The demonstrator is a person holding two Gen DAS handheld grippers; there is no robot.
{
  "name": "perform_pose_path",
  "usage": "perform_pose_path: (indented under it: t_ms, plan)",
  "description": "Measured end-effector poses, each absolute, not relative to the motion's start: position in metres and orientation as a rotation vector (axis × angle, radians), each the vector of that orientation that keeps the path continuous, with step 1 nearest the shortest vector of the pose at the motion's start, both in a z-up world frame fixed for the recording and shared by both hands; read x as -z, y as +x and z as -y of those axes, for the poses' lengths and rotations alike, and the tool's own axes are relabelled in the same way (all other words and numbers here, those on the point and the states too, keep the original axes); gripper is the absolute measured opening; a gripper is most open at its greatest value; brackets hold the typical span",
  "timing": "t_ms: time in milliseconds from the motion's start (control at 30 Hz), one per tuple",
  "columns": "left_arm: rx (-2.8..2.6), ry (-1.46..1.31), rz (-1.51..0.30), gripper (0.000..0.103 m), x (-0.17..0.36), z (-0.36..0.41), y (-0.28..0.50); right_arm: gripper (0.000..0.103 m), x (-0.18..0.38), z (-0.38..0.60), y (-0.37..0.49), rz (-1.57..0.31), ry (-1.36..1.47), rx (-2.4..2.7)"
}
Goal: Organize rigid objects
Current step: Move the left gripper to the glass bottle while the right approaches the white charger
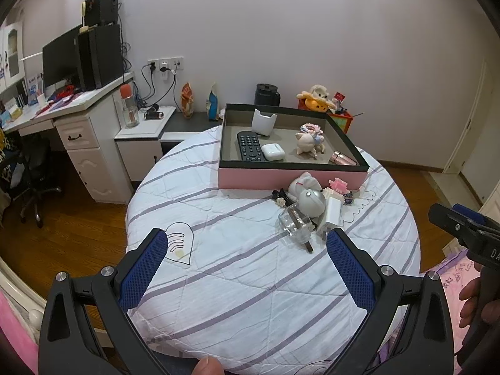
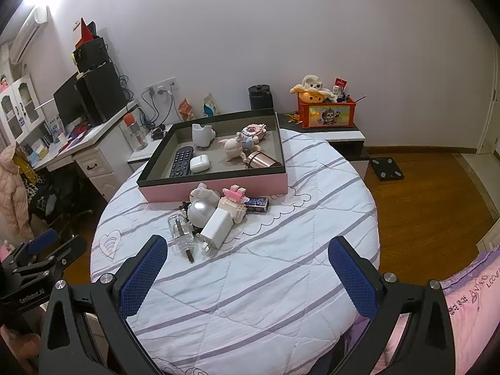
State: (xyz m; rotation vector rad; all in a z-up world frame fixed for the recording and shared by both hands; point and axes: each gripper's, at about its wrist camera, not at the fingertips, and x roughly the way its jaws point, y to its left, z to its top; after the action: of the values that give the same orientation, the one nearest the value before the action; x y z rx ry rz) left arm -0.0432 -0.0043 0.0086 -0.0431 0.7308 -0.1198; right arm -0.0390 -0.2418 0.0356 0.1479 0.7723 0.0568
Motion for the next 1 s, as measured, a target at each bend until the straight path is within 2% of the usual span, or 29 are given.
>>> perform_pose_path:
  t_ms: [633,1000]
  plan:
    - [0.113,-0.04,-0.737,0.103,-0.007,0.005,-0.038,0.103,-0.029,0.239,-0.031,-0.791,0.144,-0.061]
    - [0.118,-0.011,-0.837,0.103,0.037,0.024,0.003,0.103,0.015,0.237,0.004,-0.892,0.157,-0.07]
